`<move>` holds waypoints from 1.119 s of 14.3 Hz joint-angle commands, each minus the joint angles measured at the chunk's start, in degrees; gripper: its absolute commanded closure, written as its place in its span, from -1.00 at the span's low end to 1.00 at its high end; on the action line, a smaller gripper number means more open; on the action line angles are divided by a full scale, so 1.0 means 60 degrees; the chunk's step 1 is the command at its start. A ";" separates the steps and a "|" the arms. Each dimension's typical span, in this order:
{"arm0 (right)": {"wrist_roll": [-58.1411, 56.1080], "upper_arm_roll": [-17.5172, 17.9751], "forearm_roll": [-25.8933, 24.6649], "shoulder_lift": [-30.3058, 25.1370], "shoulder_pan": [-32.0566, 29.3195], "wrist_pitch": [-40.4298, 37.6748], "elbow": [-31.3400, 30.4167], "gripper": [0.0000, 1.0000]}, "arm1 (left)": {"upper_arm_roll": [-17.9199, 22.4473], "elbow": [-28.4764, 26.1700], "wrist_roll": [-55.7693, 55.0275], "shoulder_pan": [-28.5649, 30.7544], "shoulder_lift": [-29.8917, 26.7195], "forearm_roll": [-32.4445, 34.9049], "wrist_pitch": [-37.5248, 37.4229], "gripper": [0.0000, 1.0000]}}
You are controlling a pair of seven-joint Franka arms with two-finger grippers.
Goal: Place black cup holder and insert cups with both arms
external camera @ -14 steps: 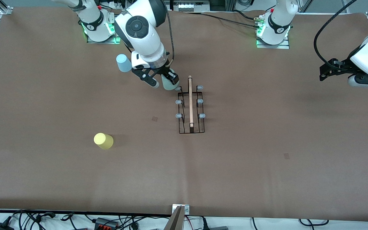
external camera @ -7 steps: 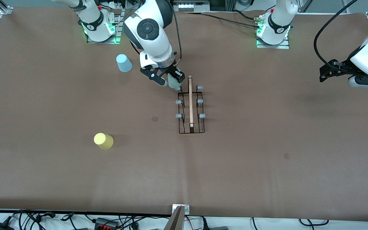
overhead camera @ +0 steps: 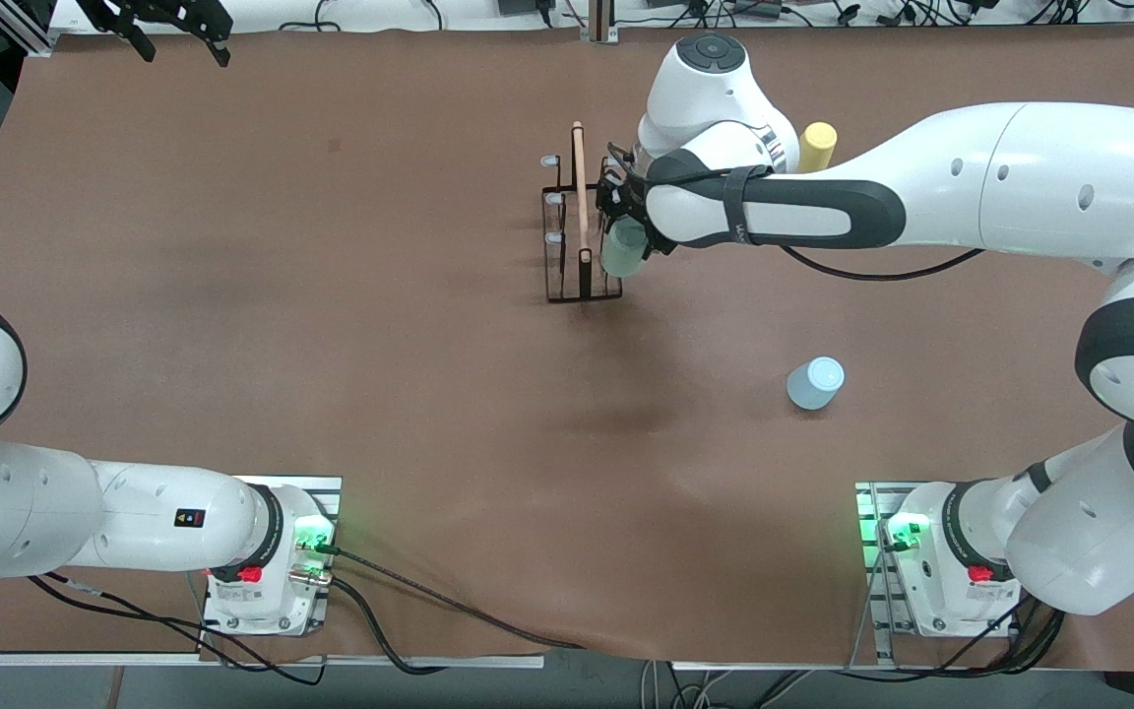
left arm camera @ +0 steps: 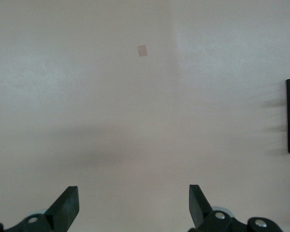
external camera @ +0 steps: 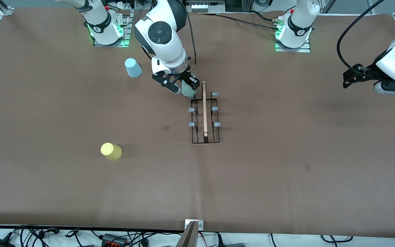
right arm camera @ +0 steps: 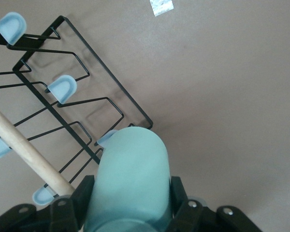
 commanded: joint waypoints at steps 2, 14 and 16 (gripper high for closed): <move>0.0063 -0.0056 -0.0165 0.0057 -0.0024 -0.0060 0.0470 0.35 | 0.0078 0.0117 -0.0022 -0.0064 -0.0005 -0.0136 -0.0034 -1.00; 0.0019 -0.0130 -0.0195 0.0334 -0.0068 0.0100 0.0457 0.35 | 0.0122 0.0102 -0.0022 -0.0049 0.0010 -0.0282 -0.0063 -1.00; 0.0106 -0.0115 -0.0195 0.0437 -0.0039 0.0289 0.0428 0.35 | 0.0122 0.0102 -0.0022 -0.0049 -0.0005 -0.0282 -0.0063 -1.00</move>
